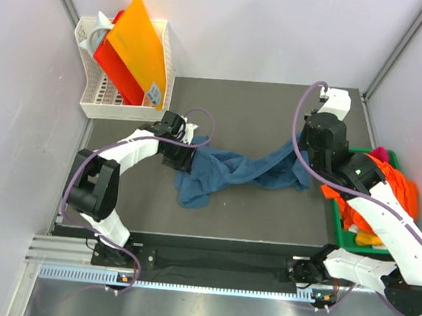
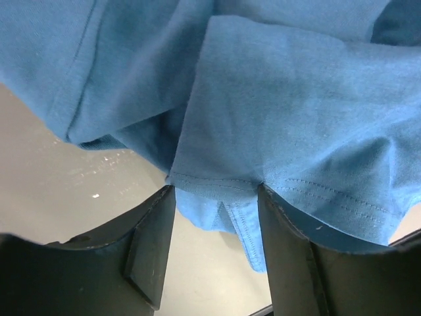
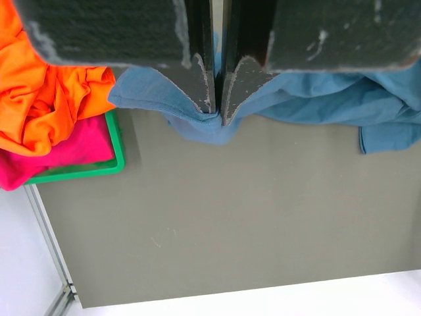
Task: Fold and stack the t-shirts
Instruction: Flatten out the tshirt
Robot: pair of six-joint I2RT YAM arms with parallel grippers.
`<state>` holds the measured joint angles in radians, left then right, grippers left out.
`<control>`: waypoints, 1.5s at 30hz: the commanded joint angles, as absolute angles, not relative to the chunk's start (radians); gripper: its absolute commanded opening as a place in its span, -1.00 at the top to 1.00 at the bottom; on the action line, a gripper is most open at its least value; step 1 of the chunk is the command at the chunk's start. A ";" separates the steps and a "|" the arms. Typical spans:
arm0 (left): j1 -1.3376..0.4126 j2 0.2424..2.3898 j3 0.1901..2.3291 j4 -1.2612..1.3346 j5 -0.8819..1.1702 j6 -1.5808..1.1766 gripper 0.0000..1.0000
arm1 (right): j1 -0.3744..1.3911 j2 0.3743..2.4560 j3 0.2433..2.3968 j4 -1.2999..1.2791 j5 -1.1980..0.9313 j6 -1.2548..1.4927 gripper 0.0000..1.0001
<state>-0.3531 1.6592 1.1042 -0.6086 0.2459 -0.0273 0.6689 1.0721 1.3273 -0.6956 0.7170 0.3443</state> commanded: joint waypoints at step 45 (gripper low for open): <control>-0.330 1.508 1.161 -0.621 0.239 0.054 1.00 | 0.643 1.077 1.307 -0.591 0.693 0.299 1.00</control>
<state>-0.2501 1.4590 1.2045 -0.6128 0.2256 0.0189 0.6559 1.0737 1.3003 -0.6495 0.6979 0.3141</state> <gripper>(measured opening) 0.010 0.010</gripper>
